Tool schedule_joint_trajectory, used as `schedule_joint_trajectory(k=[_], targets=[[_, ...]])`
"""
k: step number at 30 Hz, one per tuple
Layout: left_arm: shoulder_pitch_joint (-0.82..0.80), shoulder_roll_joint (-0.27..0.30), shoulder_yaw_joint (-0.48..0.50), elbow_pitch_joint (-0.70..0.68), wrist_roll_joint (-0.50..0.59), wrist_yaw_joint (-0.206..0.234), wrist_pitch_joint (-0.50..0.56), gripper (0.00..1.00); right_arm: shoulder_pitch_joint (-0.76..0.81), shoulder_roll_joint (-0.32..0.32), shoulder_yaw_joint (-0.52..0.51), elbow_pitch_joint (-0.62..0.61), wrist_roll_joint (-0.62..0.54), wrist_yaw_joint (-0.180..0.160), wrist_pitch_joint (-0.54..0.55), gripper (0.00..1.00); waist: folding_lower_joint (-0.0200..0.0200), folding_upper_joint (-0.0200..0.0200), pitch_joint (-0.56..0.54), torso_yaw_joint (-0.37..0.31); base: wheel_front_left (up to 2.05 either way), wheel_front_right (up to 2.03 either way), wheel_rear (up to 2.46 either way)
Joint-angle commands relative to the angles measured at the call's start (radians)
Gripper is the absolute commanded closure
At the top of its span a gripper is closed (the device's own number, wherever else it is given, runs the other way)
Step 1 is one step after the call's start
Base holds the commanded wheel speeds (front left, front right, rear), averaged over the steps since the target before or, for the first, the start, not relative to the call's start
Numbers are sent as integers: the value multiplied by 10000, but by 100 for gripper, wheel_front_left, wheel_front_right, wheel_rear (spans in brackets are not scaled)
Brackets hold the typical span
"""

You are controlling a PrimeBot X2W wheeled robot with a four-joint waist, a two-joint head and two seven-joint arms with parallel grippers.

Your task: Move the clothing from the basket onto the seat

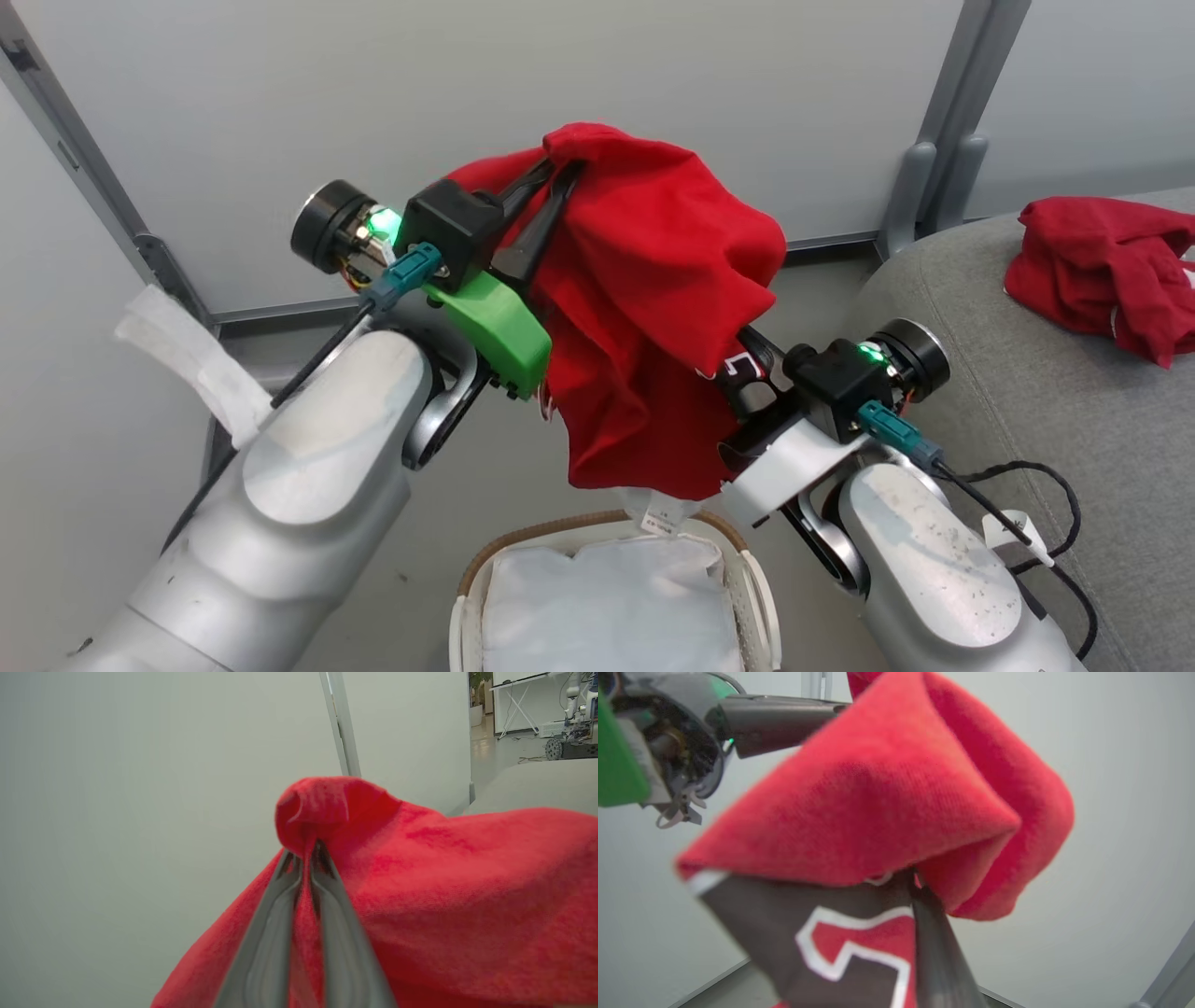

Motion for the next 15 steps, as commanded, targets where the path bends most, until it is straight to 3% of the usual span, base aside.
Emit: schedule_joint_trajectory(k=[1, 3, 15], targets=[[307, -44, 50, 165, -114, 51, -157, 32, 158, -38, -39, -48, 109, -14, -3, 100, 1, 0, 14, -61, 0, 0, 0], [574, -100, 90, 394, -249, 68, -401, 0, 145, -34, -79, -99, 135, -14, -3, 100, 1, 0, 27, -100, 0, 0, 0], [3002, -950, 839, 780, -696, -139, -1194, 0, 379, -37, -874, -275, -150, -14, -3, 100, 1, 0, 215, -153, 0, 0, 0]])
